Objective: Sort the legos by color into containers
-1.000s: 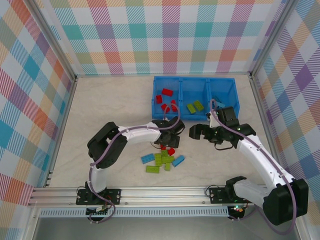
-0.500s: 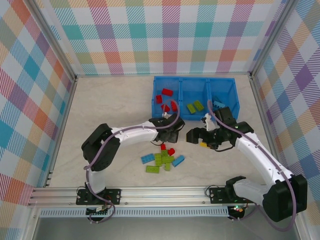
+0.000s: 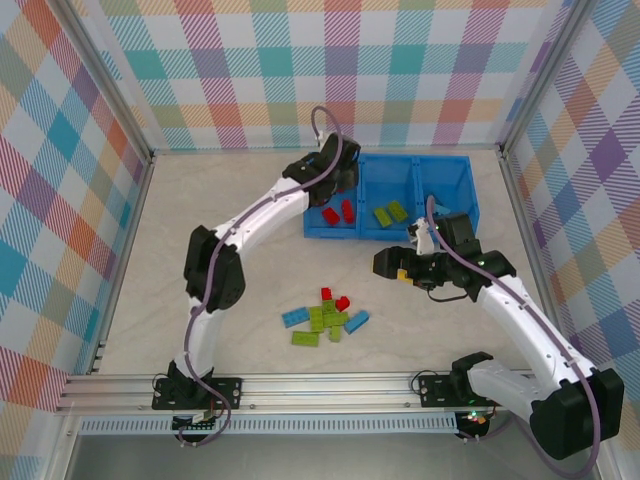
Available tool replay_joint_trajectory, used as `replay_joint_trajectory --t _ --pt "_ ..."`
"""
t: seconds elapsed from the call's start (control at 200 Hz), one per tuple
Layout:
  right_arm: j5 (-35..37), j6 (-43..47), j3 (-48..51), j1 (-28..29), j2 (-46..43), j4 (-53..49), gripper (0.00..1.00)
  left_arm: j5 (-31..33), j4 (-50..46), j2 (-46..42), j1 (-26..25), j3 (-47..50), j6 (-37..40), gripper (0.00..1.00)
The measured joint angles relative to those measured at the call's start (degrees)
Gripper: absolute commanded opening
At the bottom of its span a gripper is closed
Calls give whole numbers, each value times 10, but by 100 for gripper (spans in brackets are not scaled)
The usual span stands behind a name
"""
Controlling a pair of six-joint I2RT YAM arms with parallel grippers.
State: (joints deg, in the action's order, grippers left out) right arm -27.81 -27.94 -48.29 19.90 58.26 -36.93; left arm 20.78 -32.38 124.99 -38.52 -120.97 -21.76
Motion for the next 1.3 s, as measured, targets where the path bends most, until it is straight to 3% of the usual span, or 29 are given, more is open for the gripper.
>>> replay_joint_trajectory --t 0.13,0.24,0.415,0.695,0.925,1.11,1.3 --pt "4 0 0 0 -10 0 98 -3 -39 71 17 -90 -3 59" --pt "9 -1 0 0 -18 -2 98 -7 -63 95 23 -110 -16 68" --pt "15 -1 1 0 -24 -4 97 -23 -78 98 23 -116 -32 76" --pt "43 -12 11 0 -30 -14 95 -55 -98 66 23 -98 -33 79" --pt "140 -50 23 53 -4 -42 96 -97 -60 -171 -1 123 22 84" --pt "206 -127 54 153 45 -38 88 -150 -18 -400 -33 321 129 92" --pt "219 -228 84 253 119 17 89 -187 -25 -584 -34 488 237 100"
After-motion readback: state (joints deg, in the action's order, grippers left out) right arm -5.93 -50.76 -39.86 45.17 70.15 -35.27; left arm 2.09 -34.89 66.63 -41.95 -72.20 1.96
